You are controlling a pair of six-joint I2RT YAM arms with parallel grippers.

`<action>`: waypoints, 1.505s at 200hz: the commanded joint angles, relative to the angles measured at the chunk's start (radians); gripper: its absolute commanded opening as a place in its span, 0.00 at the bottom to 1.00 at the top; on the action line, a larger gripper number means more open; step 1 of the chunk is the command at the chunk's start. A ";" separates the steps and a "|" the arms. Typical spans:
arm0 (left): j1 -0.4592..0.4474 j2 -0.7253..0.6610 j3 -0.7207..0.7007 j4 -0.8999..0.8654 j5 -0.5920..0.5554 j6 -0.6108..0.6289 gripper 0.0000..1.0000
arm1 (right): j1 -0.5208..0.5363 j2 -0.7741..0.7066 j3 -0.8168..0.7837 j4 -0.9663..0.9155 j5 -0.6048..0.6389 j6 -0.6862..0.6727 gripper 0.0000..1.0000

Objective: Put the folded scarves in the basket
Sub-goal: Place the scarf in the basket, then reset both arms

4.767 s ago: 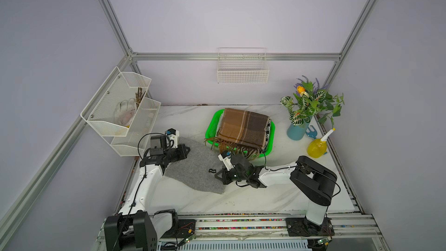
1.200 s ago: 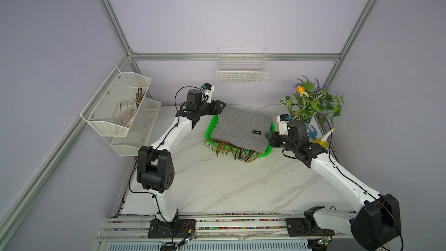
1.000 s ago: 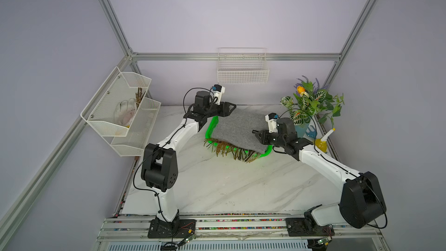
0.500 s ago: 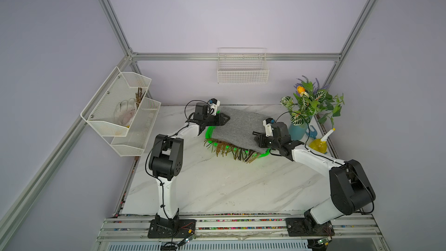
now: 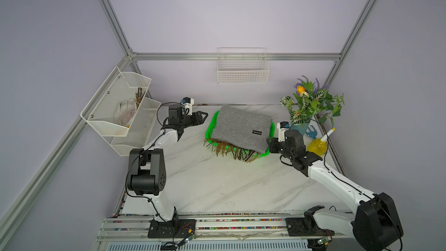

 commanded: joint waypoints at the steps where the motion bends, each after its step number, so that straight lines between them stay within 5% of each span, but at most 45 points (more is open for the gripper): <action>1: 0.004 0.016 -0.054 0.094 0.004 -0.027 0.55 | -0.004 -0.066 -0.066 -0.040 0.130 0.037 0.29; 16: -0.003 0.024 -0.076 0.104 0.026 -0.036 0.48 | -0.004 -0.113 -0.114 -0.005 0.125 0.034 0.26; 31: -0.040 -0.054 -0.160 0.063 -0.107 0.065 0.53 | -0.002 -0.151 -0.127 0.005 0.108 -0.022 0.27; 53: -0.079 -0.222 -0.308 0.023 -0.375 0.231 0.70 | -0.006 -0.176 -0.153 0.073 0.253 -0.101 0.49; 92: -0.068 -0.504 -0.582 0.107 -0.681 0.331 1.00 | -0.013 -0.131 -0.347 0.594 0.310 -0.461 0.73; 149: -0.019 -0.551 -0.870 0.489 -0.764 0.471 1.00 | -0.068 0.123 -0.443 0.978 0.340 -0.523 0.82; 203: 0.050 -0.408 -0.862 0.631 -0.694 0.455 1.00 | -0.152 0.237 -0.462 1.159 0.284 -0.469 0.88; 247: 0.064 -0.365 -0.756 0.470 -0.587 0.483 1.00 | -0.203 0.299 -0.462 1.225 0.249 -0.430 0.89; 270: 0.071 -0.411 -0.850 0.611 -0.652 0.423 1.00 | -0.208 0.319 -0.476 1.276 0.254 -0.421 0.89; 281: 0.092 -0.398 -0.870 0.679 -0.577 0.386 1.00 | -0.214 0.329 -0.482 1.292 0.254 -0.413 0.90; 288: 0.097 -0.360 -0.901 0.799 -0.520 0.401 1.00 | -0.216 0.335 -0.489 1.309 0.253 -0.413 0.99; 301: 0.118 -0.239 -0.885 0.851 -0.526 0.377 1.00 | -0.217 0.354 -0.499 1.344 0.247 -0.414 1.00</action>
